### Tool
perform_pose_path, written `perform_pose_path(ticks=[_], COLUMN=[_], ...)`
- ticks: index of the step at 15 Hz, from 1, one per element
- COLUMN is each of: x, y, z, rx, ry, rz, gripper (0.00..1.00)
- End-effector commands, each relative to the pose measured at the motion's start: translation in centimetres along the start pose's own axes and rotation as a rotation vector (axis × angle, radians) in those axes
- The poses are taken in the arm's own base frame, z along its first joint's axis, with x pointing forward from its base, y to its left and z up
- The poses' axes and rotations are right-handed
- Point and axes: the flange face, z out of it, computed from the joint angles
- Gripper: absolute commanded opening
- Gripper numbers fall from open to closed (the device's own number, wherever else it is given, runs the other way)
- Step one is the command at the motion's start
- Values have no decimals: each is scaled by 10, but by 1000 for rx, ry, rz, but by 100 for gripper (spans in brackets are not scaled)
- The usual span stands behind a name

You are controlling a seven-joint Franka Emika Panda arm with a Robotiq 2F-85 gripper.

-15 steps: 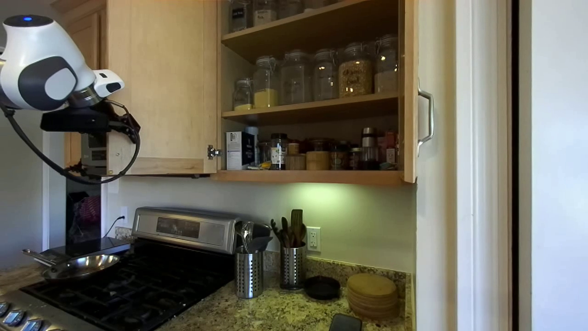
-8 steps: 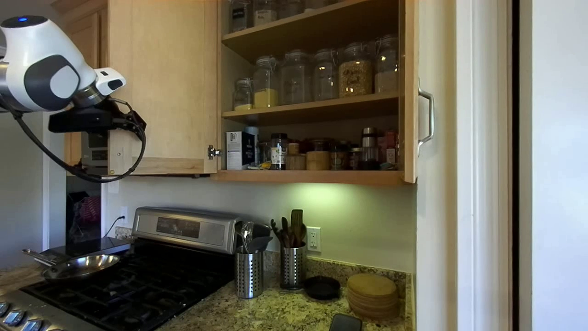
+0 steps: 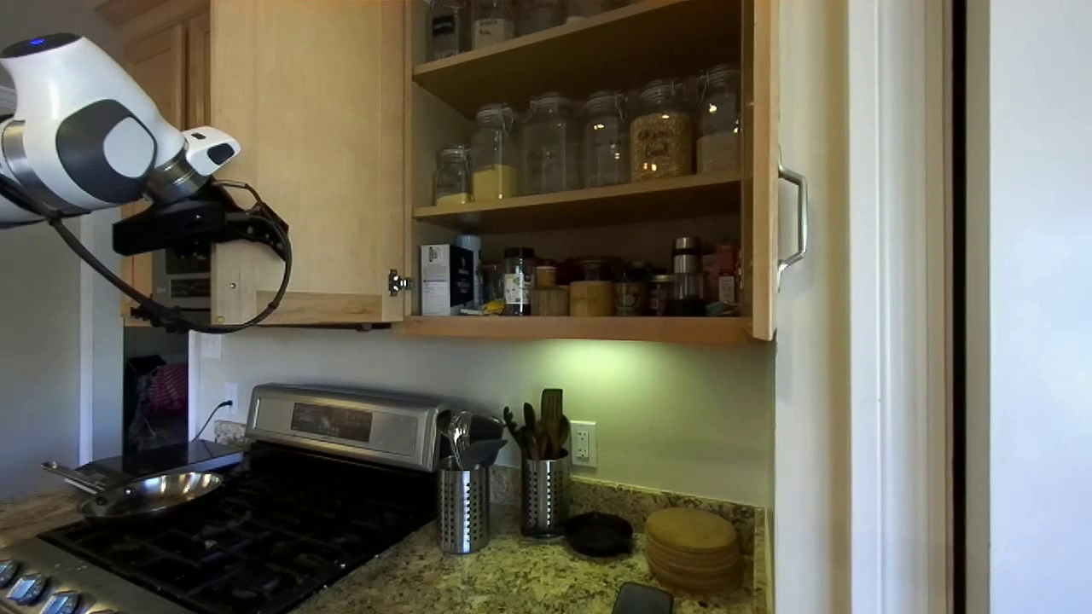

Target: Pick up the container from the counter and place it on the bottom shelf of the open upper cabinet, close the doors of the open cabinet

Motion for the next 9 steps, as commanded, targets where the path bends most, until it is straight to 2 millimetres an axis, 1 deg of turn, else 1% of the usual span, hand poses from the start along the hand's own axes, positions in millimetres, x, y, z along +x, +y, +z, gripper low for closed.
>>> perform_pose_path(ticks=[1, 5, 9], x=[-18, -31, -48], y=[61, 94, 140], z=[1, -19, -36], rx=[-161, -245, -358], ry=[-29, -50, -122], rz=[0, -3, 1], gripper=[100, 100, 100])
